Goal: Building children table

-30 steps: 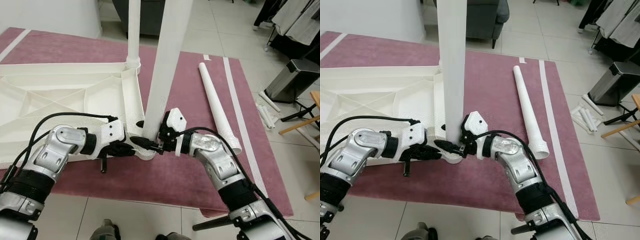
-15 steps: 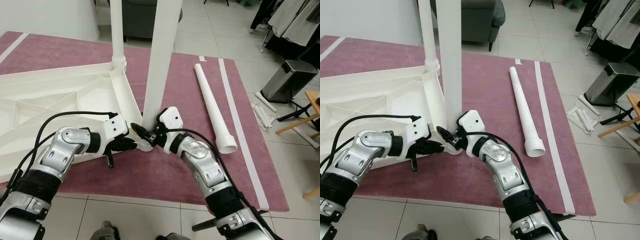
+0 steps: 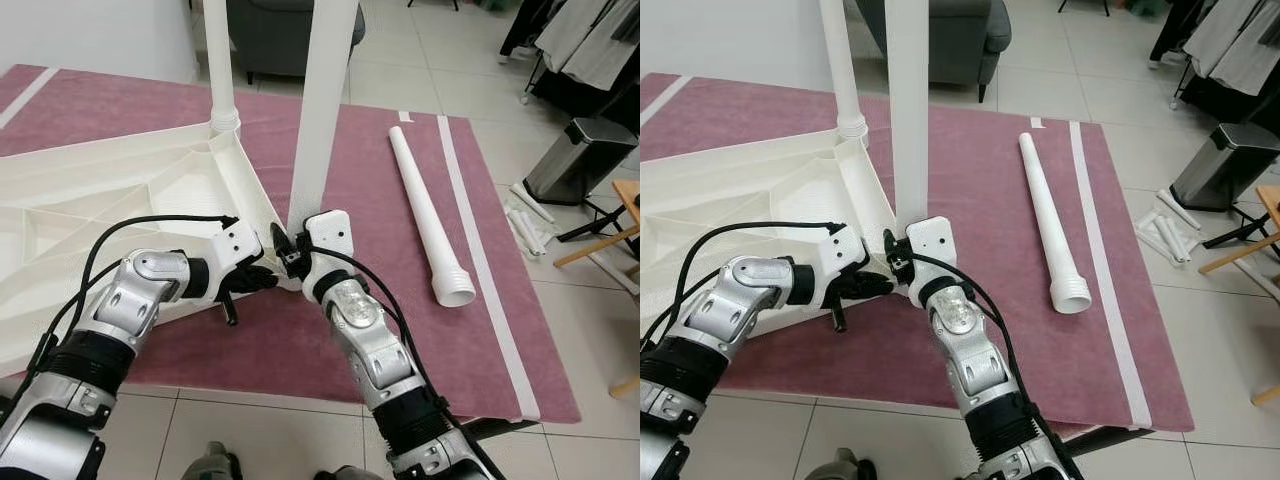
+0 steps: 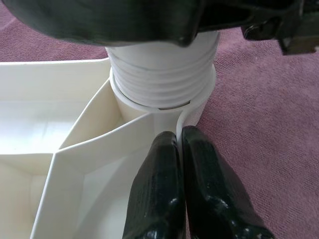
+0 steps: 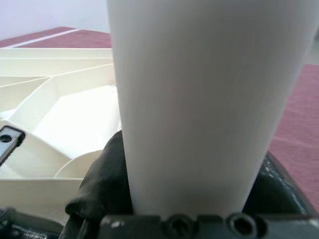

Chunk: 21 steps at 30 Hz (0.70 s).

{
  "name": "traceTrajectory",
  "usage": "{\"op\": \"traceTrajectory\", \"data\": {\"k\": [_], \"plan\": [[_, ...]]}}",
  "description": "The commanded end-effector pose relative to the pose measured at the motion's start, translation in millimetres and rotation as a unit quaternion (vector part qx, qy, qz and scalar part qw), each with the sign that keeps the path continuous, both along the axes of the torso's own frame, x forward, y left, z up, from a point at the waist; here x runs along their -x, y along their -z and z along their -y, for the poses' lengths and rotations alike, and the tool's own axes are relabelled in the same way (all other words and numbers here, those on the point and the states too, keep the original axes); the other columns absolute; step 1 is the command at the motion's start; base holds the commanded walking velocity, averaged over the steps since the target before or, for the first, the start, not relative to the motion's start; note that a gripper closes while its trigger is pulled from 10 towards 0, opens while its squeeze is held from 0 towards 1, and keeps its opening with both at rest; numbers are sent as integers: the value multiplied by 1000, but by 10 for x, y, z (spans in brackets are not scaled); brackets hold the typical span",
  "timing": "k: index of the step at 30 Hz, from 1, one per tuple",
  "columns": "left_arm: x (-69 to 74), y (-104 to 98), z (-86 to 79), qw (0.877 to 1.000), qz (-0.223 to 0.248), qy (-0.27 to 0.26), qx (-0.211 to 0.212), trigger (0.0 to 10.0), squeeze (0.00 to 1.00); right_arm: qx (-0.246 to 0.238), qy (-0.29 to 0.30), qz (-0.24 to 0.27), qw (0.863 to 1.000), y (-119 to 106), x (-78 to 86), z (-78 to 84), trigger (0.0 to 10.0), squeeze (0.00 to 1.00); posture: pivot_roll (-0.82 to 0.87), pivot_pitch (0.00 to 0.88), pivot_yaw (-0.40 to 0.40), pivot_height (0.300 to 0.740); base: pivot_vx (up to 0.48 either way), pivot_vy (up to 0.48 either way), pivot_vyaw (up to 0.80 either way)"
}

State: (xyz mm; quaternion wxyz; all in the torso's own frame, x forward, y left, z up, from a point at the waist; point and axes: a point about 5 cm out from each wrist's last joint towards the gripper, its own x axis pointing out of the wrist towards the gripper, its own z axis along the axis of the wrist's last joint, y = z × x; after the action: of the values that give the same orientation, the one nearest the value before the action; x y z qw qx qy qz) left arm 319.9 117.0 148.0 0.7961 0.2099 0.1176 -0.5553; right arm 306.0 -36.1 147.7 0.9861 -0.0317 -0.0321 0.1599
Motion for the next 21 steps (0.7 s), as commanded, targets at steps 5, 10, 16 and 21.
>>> {"op": "traceTrajectory", "data": {"k": [5,10,16,21], "plan": [[2,-214,144,997,29,43,50,0,0,75,112,-197,971,842,151,262,0,0,138,99,-24,740,0,0,0],[-9,-216,144,997,29,39,52,0,0,80,137,-192,968,835,142,282,0,0,140,100,-28,740,0,0,0],[-21,-212,138,998,29,34,53,0,0,81,122,-169,975,774,122,221,9137,1000,141,103,-30,740,0,0,0],[-28,-211,131,998,29,32,53,0,0,50,79,-132,987,614,60,163,10000,1000,141,104,-29,740,0,0,0]]}}
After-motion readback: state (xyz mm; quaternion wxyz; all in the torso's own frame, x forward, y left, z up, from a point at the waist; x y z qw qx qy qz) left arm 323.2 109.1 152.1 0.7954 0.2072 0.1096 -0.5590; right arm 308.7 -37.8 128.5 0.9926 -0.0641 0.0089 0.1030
